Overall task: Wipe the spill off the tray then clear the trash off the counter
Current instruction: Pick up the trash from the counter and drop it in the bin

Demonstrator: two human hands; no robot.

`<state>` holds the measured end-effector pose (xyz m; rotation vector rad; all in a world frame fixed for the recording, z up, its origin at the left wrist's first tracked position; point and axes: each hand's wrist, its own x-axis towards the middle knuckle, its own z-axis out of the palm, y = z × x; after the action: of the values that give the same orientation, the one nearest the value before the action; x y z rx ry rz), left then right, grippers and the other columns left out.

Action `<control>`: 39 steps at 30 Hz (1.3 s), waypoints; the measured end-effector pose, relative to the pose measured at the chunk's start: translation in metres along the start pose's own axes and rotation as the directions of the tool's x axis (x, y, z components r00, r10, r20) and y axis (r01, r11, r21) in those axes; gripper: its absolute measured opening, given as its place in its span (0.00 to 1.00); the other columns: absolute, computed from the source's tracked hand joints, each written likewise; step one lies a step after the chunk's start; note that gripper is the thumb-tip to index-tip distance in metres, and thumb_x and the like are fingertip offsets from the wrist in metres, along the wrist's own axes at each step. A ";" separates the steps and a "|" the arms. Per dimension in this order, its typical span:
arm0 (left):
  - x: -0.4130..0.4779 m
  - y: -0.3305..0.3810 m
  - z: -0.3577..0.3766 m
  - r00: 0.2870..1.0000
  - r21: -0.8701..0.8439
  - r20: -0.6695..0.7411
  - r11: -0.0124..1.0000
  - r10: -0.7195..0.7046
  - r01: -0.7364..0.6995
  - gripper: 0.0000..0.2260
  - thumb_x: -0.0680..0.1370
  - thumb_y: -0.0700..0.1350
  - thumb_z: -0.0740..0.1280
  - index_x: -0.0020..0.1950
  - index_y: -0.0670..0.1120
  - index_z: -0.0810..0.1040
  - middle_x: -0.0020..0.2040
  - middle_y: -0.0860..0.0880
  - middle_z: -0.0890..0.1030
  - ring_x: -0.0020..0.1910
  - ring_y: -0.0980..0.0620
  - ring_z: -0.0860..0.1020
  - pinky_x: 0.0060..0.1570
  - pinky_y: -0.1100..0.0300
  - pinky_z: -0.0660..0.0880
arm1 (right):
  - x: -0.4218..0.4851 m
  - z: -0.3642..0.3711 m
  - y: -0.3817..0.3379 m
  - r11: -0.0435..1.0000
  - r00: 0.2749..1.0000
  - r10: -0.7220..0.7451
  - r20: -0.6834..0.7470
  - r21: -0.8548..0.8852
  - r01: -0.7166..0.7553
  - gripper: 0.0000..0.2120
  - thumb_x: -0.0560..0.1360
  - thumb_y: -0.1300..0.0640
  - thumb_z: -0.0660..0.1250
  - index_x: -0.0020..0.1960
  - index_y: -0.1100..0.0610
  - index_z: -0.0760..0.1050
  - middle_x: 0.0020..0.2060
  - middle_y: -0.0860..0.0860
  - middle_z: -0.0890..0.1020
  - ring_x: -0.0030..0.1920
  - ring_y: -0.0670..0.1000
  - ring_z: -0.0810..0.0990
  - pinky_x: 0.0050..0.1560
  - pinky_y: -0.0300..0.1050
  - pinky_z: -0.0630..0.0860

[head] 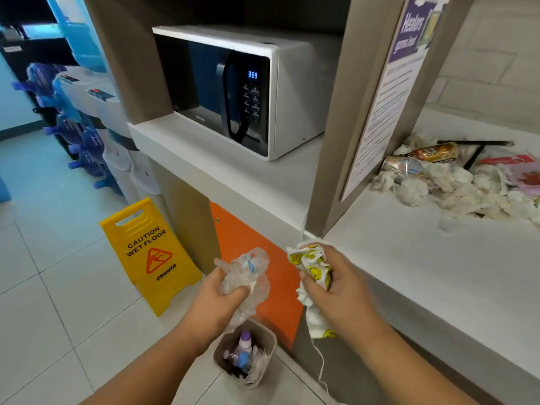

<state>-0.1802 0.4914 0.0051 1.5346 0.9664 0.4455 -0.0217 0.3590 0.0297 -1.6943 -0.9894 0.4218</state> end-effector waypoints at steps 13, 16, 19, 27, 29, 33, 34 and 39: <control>0.048 -0.129 -0.011 0.912 0.002 -0.218 0.934 -0.348 0.357 0.06 0.75 0.45 0.67 0.48 0.55 0.72 0.46 0.51 0.79 0.46 0.50 0.79 0.46 0.51 0.79 | 0.016 0.111 0.139 0.825 0.746 0.548 0.378 -0.101 -0.556 0.11 0.70 0.58 0.71 0.49 0.48 0.74 0.47 0.51 0.80 0.42 0.48 0.79 0.37 0.35 0.73; 0.062 -0.173 -0.007 0.872 -0.049 -0.248 0.904 -0.423 0.425 0.08 0.74 0.47 0.68 0.50 0.57 0.72 0.49 0.51 0.79 0.47 0.49 0.80 0.47 0.50 0.80 | 0.018 0.142 0.185 0.722 0.641 0.642 0.421 -0.049 -0.690 0.07 0.70 0.61 0.70 0.46 0.53 0.75 0.39 0.52 0.80 0.33 0.47 0.76 0.30 0.35 0.72; 0.076 -0.219 -0.002 0.822 -0.110 -0.267 0.863 -0.503 0.493 0.09 0.72 0.51 0.68 0.51 0.56 0.73 0.49 0.50 0.80 0.47 0.47 0.81 0.43 0.50 0.80 | 0.015 0.177 0.236 0.628 0.563 0.707 0.429 -0.014 -0.778 0.08 0.73 0.63 0.68 0.48 0.52 0.75 0.39 0.51 0.80 0.35 0.48 0.77 0.32 0.38 0.73; 0.102 -0.339 0.016 0.741 -0.170 -0.259 0.784 -0.620 0.597 0.10 0.73 0.53 0.67 0.51 0.53 0.73 0.47 0.46 0.82 0.46 0.45 0.81 0.36 0.57 0.75 | 0.004 0.250 0.379 0.455 0.443 0.852 0.280 0.022 -0.890 0.11 0.73 0.54 0.70 0.53 0.49 0.71 0.48 0.51 0.80 0.46 0.51 0.79 0.47 0.48 0.77; 0.107 -0.365 0.021 0.727 -0.191 -0.242 0.766 -0.643 0.614 0.13 0.70 0.56 0.67 0.51 0.53 0.73 0.46 0.45 0.83 0.45 0.44 0.82 0.31 0.60 0.71 | 0.002 0.262 0.408 0.440 0.431 0.869 0.246 0.017 -0.898 0.13 0.74 0.55 0.69 0.56 0.50 0.71 0.48 0.50 0.80 0.47 0.51 0.80 0.51 0.50 0.77; 0.116 -0.405 0.031 0.703 -0.219 -0.221 0.736 -0.677 0.640 0.17 0.67 0.57 0.67 0.52 0.53 0.74 0.46 0.43 0.83 0.45 0.42 0.82 0.28 0.63 0.69 | 0.000 0.283 0.459 0.451 0.440 0.870 0.221 0.005 -0.893 0.15 0.72 0.51 0.70 0.57 0.48 0.73 0.49 0.50 0.81 0.49 0.53 0.80 0.55 0.56 0.78; 0.119 -0.414 0.034 0.702 -0.215 -0.210 0.732 -0.681 0.646 0.18 0.66 0.57 0.67 0.53 0.53 0.74 0.47 0.42 0.82 0.45 0.42 0.81 0.27 0.63 0.69 | 0.000 0.286 0.465 0.448 0.437 0.870 0.228 0.002 -0.894 0.14 0.73 0.50 0.69 0.57 0.48 0.73 0.49 0.50 0.81 0.49 0.53 0.80 0.55 0.57 0.78; 0.130 -0.441 0.050 0.677 -0.240 -0.220 0.712 -0.702 0.660 0.13 0.73 0.49 0.70 0.56 0.50 0.73 0.51 0.43 0.81 0.46 0.43 0.81 0.30 0.61 0.72 | -0.003 0.287 0.475 0.456 0.401 0.867 0.295 -0.148 -0.877 0.14 0.77 0.54 0.64 0.62 0.49 0.73 0.54 0.52 0.78 0.52 0.53 0.77 0.48 0.43 0.71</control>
<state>-0.2089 0.5376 -0.4541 0.8751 1.6266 0.1885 -0.0337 0.4976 -0.5076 -2.0576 -0.1693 1.4699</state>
